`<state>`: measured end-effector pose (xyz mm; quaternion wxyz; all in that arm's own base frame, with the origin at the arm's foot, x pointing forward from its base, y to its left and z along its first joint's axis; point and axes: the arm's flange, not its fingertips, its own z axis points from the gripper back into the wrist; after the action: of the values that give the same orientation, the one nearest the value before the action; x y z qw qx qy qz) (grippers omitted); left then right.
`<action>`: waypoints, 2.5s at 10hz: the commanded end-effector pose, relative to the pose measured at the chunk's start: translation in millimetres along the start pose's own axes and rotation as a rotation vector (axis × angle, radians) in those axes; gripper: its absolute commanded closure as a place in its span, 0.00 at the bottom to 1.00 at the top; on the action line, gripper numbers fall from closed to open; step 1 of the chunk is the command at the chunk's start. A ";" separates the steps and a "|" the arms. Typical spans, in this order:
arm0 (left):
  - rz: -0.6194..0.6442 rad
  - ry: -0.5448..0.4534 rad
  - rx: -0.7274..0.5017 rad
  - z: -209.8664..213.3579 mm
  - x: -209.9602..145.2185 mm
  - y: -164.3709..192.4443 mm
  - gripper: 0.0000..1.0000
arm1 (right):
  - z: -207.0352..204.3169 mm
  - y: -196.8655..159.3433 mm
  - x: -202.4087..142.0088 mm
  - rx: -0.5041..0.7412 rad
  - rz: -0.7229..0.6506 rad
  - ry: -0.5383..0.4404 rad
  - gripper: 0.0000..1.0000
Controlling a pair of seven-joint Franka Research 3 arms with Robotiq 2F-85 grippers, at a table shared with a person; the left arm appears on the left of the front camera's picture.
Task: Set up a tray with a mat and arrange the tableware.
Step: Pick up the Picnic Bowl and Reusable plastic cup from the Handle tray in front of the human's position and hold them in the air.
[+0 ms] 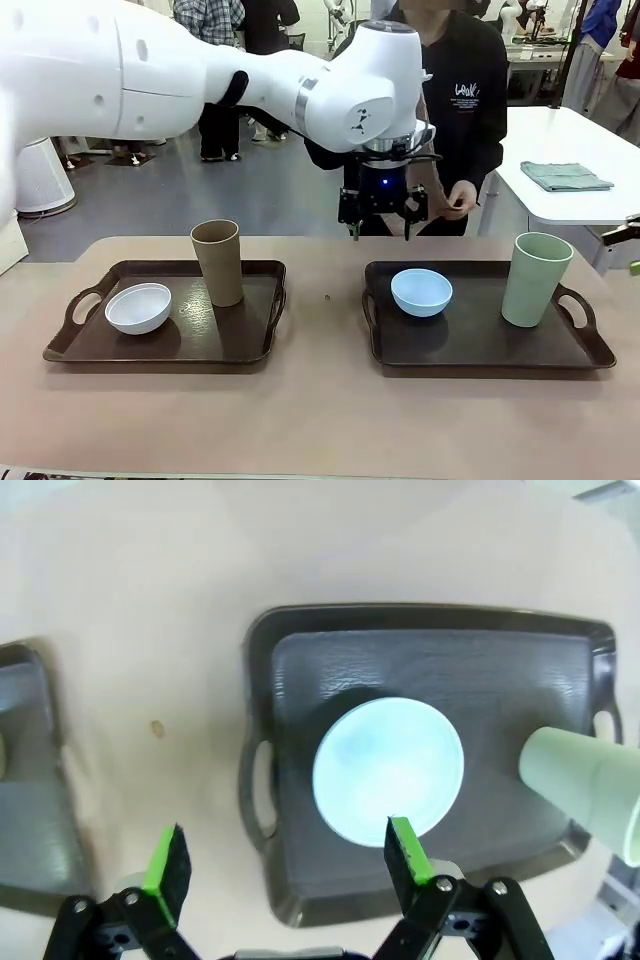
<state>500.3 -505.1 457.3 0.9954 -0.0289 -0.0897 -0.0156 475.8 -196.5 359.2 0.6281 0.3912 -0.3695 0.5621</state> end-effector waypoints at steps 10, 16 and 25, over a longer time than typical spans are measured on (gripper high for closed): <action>-0.067 0.043 0.019 -69.1 7.7 -15.4 0.00 | -78.2 -24.6 -16.4 -0.038 0.008 -0.093 0.00; -0.032 0.027 -0.009 -81.5 22.3 -17.8 0.00 | -110.6 -24.7 -24.2 0.041 -0.019 -0.055 0.00; -0.057 0.197 -0.049 -118.7 20.5 -30.5 0.00 | -131.8 -28.1 -37.9 0.040 0.028 -0.011 0.00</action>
<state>535.1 -535.9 339.6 0.9987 -0.0334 -0.0152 -0.0348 506.7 -99.5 274.5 0.6085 0.4162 -0.3714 0.5645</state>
